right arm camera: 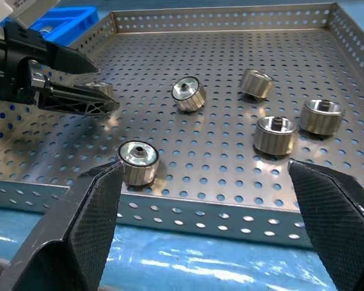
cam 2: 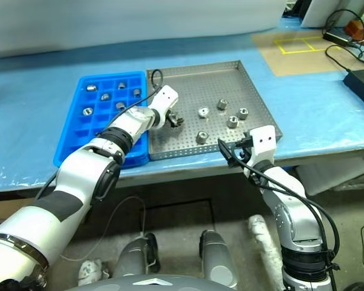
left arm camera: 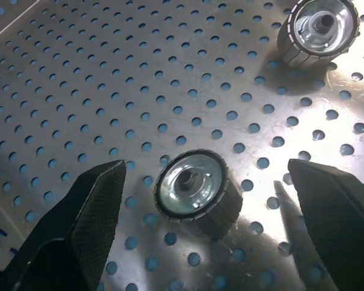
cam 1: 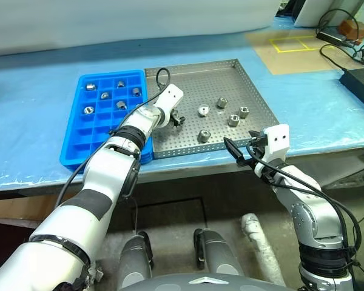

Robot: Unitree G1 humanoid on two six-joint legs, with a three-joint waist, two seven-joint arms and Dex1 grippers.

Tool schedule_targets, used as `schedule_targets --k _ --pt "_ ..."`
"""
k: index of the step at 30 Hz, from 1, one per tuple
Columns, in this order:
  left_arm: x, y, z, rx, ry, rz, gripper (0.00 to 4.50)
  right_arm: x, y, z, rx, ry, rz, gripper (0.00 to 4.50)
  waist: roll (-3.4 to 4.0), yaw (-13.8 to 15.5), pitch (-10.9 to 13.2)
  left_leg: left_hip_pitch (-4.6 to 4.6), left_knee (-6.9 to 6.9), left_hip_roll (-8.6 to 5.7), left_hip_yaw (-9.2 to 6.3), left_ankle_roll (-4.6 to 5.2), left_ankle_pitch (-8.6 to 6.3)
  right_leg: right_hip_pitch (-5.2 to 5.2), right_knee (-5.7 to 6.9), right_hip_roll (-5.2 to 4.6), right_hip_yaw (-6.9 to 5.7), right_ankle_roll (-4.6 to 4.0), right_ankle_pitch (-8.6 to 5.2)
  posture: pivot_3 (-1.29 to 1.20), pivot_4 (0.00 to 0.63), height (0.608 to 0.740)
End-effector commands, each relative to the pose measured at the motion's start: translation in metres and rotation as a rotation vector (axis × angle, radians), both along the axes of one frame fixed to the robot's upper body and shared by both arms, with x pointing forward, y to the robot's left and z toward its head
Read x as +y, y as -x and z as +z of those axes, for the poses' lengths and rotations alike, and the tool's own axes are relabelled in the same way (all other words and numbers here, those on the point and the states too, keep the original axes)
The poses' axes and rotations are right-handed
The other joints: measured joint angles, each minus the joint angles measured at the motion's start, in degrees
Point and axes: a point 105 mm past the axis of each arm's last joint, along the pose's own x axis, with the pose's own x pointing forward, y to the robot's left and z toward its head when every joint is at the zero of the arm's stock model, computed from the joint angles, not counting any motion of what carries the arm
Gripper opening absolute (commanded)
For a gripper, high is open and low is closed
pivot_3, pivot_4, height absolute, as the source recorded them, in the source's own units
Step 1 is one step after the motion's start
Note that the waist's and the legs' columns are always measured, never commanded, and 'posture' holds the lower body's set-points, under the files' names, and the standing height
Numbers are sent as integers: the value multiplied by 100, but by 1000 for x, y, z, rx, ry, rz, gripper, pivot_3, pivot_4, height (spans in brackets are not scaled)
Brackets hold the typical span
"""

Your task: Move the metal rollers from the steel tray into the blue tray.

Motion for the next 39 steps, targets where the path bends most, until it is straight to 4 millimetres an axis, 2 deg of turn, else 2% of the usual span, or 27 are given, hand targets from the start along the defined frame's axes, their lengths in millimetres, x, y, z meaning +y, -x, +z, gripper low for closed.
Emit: schedule_targets --k 1,8,9,12,15,20,24,29,37,39 --pt "8 -5 7 -19 9 53 3611 -6 5 17 -70 4 -32 4500 0 -112 0 -2 2 -1 0 3 -2 0 -1 0 0 0 0 -738 150 740" --pt "28 -10 10 -21 62 159 1306 -11 5 19 -78 11 -55 4500 0 -384 0 -24 19 -1 -2 20 -12 0 -15 -1 -14 1 0 -732 150 740" --pt "31 -11 9 -17 80 179 1083 -11 5 19 -78 11 -55 4500 0 -422 0 -26 20 -2 -2 21 -13 3 -19 -1 -17 1 0 -730 150 740" --pt "38 -12 10 -23 104 210 1079 -10 3 20 -79 13 -45 4500 0 -501 0 -31 23 -5 -5 29 -18 6 -32 -3 -19 6 3 -707 150 740" --pt "36 -14 18 -27 208 223 1079 -7 0 20 -76 15 -26 4500 0 -570 0 -32 23 -5 -7 35 -22 20 -52 -3 -23 13 8 -697 150 740" --pt "21 -16 64 -36 610 160 1079 2 -7 18 -67 16 24 4500 -1 -594 1 -35 23 -14 -10 55 -34 35 -79 -14 -26 18 12 -624 150 740" --pt "26 -16 95 -71 760 92 1079 16 -16 16 -62 12 88 4500 -1 -566 1 -37 23 -30 -12 62 -38 35 -79 -33 -29 17 12 -561 150 740" --pt "37 -14 111 -103 827 51 1079 27 -26 17 -66 11 144 4500 -1 -502 1 -33 23 -40 -11 67 -41 36 -76 -45 -26 17 12 -505 150 740" --pt "59 -10 128 -138 933 20 1079 43 -36 18 -66 7 230 4500 0 -156 2 -29 23 -37 -10 67 -40 37 -66 -47 -25 16 13 -407 150 740" --pt "69 -9 131 -170 914 30 1079 49 -39 19 -71 0 255 4500 0 -34 2 -24 23 -35 -7 65 -39 37 -60 -46 -24 16 13 -369 150 740"
